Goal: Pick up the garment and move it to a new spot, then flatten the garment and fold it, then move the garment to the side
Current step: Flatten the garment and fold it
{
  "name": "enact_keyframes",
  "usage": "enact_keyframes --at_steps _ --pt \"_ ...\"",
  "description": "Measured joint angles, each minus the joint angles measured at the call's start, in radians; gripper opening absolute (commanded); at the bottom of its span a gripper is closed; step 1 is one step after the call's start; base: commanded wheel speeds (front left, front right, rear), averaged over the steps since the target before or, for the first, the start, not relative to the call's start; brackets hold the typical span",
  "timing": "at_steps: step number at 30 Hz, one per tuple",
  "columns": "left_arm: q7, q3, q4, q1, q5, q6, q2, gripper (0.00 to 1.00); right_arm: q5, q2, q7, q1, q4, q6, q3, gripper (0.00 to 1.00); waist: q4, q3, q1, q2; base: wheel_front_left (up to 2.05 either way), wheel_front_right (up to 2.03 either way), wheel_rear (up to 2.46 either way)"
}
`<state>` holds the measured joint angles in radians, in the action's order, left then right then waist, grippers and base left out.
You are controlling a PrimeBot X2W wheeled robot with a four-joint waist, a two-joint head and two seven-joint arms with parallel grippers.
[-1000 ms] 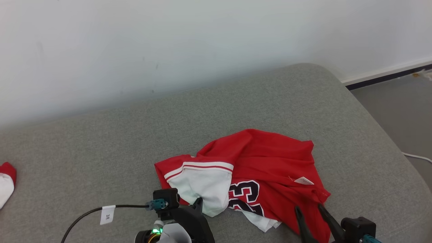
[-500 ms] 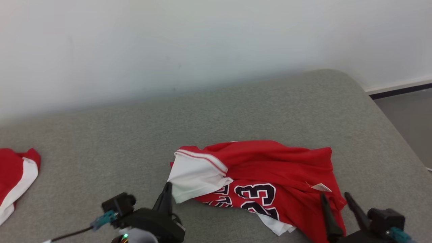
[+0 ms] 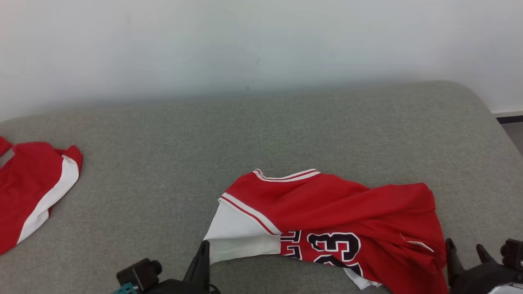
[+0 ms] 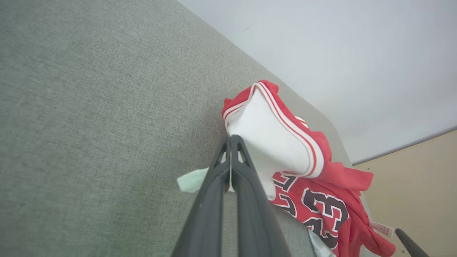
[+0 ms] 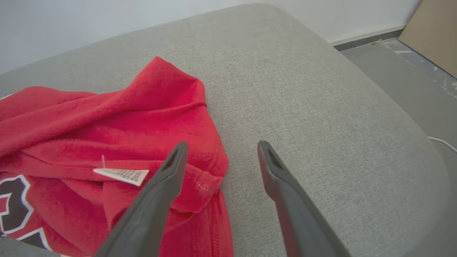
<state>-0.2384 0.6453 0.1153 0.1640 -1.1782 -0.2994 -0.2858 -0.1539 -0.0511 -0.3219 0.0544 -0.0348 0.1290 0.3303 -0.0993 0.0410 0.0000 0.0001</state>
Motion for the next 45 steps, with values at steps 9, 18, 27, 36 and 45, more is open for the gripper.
enact_keyframes --at_steps 9,18,27,36,45 --pt "0.021 0.034 -0.011 0.013 0.011 0.000 0.019 0.00 -0.005 0.001 -0.143 -0.034 -0.094 0.000 -0.026 1.00 0.040 0.045 0.0000 0.0000 0.00 0.00 0.00" --pt "0.020 0.021 -0.010 0.011 0.008 -0.001 0.012 0.00 -0.049 0.000 -0.198 0.031 -0.082 0.000 0.017 1.00 0.029 0.029 0.0000 0.0000 0.00 0.00 0.00" --pt "0.021 0.013 -0.032 0.011 0.010 -0.011 -0.003 0.00 -0.077 0.001 -0.210 0.004 -0.073 0.000 -0.050 1.00 0.008 0.049 0.0000 0.0000 0.00 0.00 0.00" --pt "0.028 0.017 -0.035 0.027 0.014 -0.009 -0.001 0.00 -0.087 0.001 -0.193 -0.031 -0.106 0.000 -0.063 0.58 0.013 0.080 0.0001 0.0000 0.00 0.00 0.00" --pt "0.027 0.014 -0.030 0.027 0.011 -0.008 0.001 0.00 -0.094 0.000 -0.216 -0.007 -0.096 0.000 -0.057 0.37 0.008 0.063 0.0000 0.0000 0.00 0.00 0.00"
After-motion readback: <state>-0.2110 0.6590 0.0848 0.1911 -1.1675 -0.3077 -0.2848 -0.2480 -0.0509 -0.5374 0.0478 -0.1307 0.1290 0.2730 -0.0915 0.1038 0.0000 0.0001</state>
